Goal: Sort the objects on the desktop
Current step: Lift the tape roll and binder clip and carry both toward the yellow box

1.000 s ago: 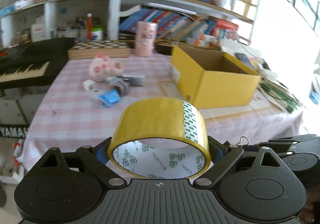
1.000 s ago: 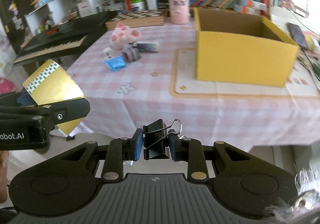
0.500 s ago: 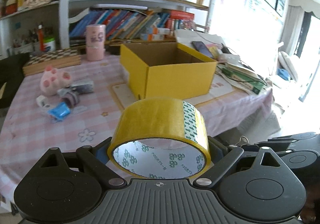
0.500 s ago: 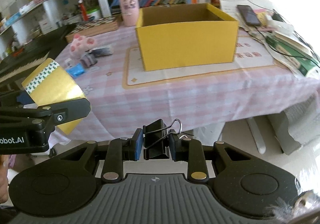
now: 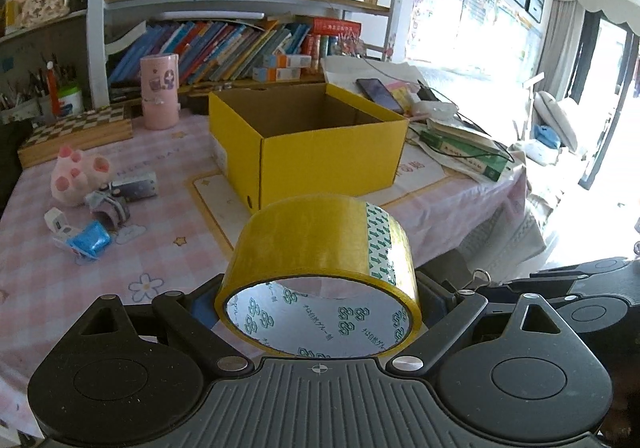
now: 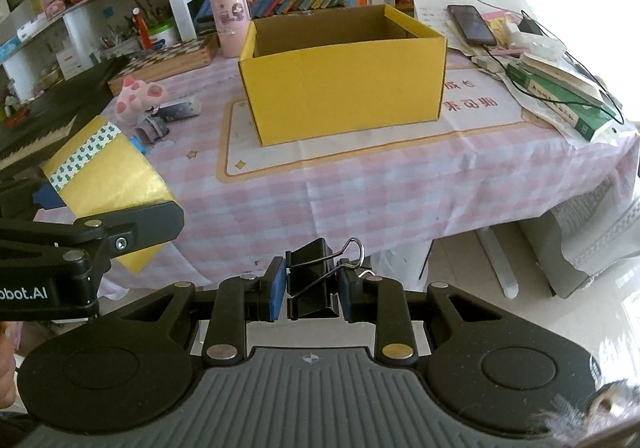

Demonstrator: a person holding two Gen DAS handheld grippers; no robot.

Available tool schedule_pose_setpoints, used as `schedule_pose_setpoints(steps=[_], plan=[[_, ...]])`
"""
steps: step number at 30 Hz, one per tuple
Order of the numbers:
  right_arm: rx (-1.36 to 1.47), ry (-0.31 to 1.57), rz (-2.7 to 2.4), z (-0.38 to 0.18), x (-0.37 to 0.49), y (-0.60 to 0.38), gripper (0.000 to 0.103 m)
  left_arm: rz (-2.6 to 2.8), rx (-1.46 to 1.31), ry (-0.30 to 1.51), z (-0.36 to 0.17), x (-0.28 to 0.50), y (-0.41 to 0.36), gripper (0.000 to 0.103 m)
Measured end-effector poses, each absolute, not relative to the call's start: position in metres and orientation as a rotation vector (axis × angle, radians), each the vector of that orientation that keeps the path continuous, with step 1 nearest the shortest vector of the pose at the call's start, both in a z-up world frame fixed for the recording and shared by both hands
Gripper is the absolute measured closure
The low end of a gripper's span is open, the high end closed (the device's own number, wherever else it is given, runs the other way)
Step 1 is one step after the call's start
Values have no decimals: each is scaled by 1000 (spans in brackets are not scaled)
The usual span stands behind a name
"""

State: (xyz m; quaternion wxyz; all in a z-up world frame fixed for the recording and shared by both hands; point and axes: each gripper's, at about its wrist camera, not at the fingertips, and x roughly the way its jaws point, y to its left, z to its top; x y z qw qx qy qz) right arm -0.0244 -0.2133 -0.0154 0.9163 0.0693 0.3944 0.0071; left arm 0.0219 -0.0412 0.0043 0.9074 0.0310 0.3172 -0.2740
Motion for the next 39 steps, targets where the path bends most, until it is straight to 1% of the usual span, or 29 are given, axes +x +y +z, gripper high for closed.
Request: schedule_pose_setpoints(steps=[22, 31, 39], plan=[[124, 832, 25, -16, -8, -215, 78, -568, 46, 661, 2, 38, -45, 9], [136, 846, 8, -20, -3, -229, 78, -589, 56, 672, -2, 47, -62, 9], [135, 842, 22, -19, 22, -248, 78, -576, 69, 647, 2, 62, -79, 9]])
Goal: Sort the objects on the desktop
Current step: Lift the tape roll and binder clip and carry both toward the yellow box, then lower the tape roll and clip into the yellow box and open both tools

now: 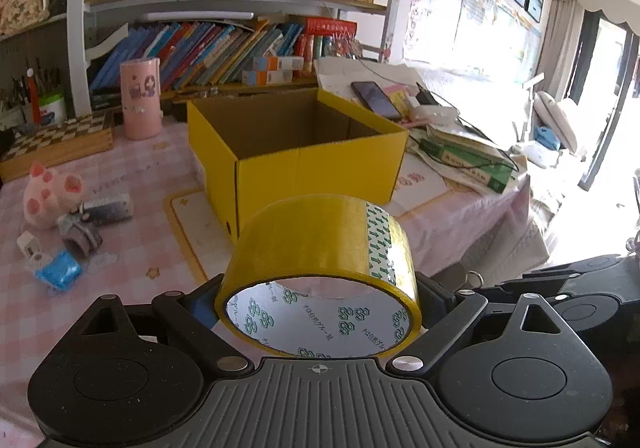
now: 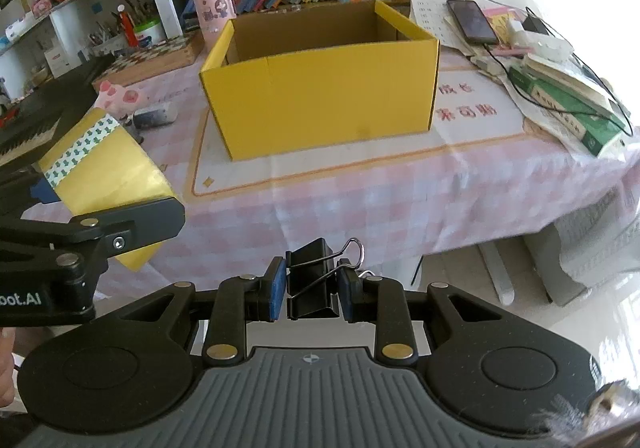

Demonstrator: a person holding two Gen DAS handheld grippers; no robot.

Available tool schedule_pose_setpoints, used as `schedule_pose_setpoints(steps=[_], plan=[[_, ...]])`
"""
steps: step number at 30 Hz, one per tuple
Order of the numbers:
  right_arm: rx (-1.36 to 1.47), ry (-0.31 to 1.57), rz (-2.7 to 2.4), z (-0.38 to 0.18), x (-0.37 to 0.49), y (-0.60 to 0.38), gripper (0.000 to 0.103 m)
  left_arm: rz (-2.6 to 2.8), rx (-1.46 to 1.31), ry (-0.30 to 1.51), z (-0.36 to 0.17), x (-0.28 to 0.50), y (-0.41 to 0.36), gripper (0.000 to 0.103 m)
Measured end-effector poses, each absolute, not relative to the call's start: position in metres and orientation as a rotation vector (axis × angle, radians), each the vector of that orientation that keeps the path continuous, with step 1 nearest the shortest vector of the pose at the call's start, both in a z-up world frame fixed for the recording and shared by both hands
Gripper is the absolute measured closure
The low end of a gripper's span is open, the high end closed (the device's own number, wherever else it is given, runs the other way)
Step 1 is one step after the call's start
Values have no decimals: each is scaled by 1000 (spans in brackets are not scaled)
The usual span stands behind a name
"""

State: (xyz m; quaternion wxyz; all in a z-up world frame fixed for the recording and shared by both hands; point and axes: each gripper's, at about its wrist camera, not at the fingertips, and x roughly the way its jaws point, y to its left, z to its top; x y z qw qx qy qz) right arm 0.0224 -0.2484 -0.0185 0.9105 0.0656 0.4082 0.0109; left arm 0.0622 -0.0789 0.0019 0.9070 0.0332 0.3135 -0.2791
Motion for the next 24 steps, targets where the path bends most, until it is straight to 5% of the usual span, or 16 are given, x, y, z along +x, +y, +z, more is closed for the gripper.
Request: schedule_pose_setpoints(steps=[24], plan=[[41, 562, 136, 53, 167, -338, 78, -400, 17, 452, 53, 163, -147, 8]])
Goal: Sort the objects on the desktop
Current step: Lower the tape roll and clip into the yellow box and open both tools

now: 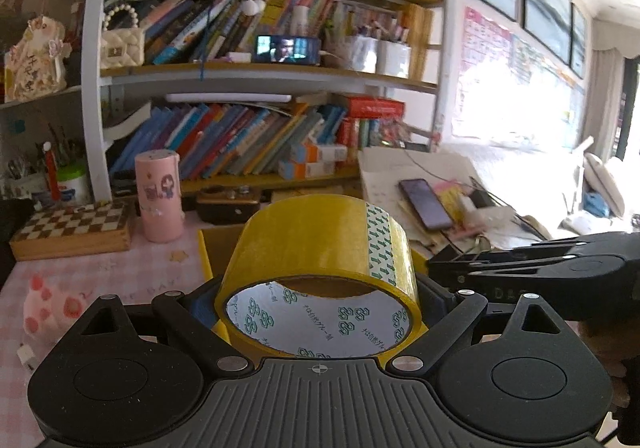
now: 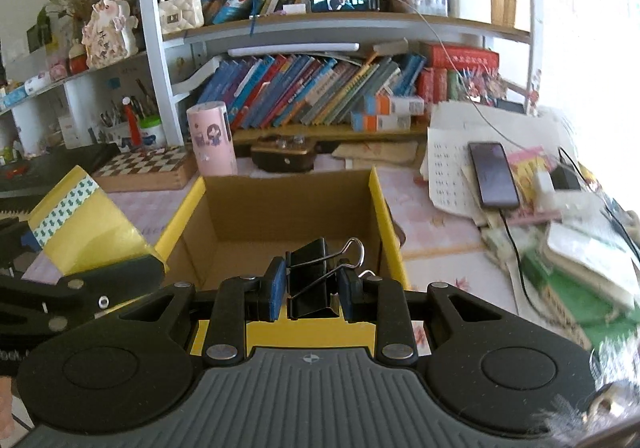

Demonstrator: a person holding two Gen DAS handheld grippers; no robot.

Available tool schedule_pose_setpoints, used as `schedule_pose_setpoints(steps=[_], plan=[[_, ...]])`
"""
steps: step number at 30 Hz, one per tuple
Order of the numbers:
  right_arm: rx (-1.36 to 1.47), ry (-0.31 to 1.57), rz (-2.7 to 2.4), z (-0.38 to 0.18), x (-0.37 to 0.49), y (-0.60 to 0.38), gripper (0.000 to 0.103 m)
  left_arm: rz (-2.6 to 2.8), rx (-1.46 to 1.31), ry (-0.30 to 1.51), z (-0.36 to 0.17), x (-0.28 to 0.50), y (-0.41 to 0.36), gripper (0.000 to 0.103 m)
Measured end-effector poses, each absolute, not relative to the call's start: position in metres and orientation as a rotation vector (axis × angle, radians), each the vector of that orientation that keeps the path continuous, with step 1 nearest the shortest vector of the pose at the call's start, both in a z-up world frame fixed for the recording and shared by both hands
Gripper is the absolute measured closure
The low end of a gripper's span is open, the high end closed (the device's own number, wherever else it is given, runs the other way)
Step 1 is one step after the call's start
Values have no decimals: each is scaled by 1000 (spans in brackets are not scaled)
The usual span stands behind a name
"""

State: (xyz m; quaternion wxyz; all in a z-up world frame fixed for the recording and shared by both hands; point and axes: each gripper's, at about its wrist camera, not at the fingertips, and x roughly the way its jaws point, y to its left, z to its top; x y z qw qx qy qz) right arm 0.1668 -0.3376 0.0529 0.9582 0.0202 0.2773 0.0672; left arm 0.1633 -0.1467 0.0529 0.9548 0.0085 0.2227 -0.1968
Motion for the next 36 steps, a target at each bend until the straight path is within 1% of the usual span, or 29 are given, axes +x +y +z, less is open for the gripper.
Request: schedule_pose_setpoints(steps=[6, 12, 19, 25, 29, 31, 36], plan=[[0, 537, 187, 56, 213, -358, 78, -300, 44, 463, 50, 206, -162, 8], [-65, 568, 265, 49, 271, -359, 78, -254, 129, 498, 34, 245, -181, 8], [-214, 668, 360, 23, 332, -336, 78, -255, 229, 635, 4, 284, -201, 8], [-351, 802, 432, -2, 380, -317, 78, -262, 311, 754, -16, 294, -214, 8], [-452, 885, 478, -21, 393, -300, 78, -268, 356, 808, -20, 297, -220, 8], [-463, 933, 492, -30, 401, -297, 78, -268, 345, 846, -21, 301, -219, 8], [-430, 1036, 491, -44, 417, -297, 78, -272, 350, 866, -22, 301, -220, 8]])
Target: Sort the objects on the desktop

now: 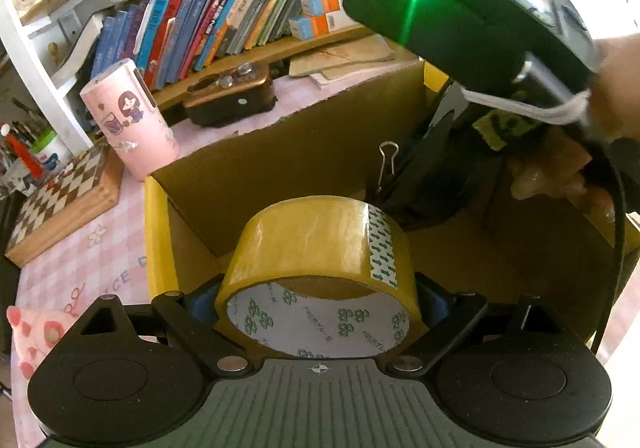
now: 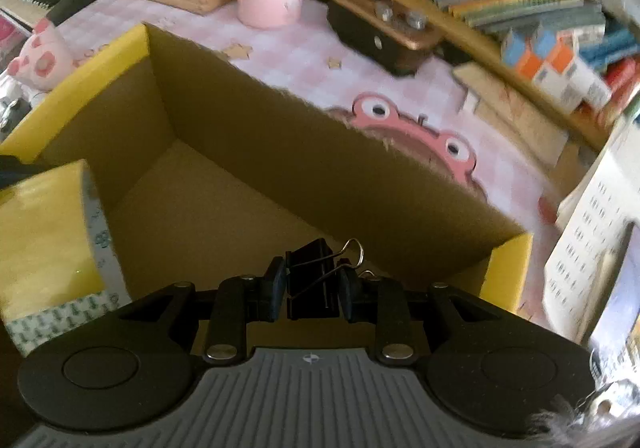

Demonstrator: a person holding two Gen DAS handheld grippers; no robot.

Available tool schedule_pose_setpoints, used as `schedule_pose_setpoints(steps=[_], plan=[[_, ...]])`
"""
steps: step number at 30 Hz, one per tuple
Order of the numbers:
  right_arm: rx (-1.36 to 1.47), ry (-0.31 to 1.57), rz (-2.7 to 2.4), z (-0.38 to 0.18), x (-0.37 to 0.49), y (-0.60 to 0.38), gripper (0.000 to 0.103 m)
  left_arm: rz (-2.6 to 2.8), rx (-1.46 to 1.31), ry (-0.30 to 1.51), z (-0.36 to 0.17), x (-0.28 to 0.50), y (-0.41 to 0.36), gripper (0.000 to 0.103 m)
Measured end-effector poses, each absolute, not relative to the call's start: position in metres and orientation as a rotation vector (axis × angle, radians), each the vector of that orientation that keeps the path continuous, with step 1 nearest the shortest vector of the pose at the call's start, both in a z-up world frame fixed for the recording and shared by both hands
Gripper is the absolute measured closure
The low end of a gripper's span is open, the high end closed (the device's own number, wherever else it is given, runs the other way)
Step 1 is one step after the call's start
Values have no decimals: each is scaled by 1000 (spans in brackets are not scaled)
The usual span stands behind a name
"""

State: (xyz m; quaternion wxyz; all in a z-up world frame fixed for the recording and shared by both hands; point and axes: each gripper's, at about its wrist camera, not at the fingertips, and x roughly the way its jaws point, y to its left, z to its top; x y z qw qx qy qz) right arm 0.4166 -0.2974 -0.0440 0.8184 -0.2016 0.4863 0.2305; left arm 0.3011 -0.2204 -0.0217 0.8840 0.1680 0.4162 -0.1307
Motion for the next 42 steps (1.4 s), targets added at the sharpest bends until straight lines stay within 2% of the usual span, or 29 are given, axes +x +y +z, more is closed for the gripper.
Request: schedule_pose_setpoints(steps=[7, 18, 20, 30, 35, 42], plan=[[-444, 1046, 502, -44, 414, -296, 78, -249, 339, 814, -20, 295, -220, 5], [-344, 945, 518, -21, 398, -314, 59, -199, 294, 709, 1, 274, -214, 5], [-324, 907, 516, -11, 389, -318, 51, -184, 276, 680, 9, 268, -212, 5], [-224, 735, 510, 34, 345, -344, 45, -109, 158, 555, 43, 236, -188, 3], [-199, 680, 475, 43, 323, -352, 37, -89, 128, 511, 50, 223, -179, 1], [-134, 612, 385, 52, 288, -362, 35, -72, 118, 470, 56, 204, -165, 1]])
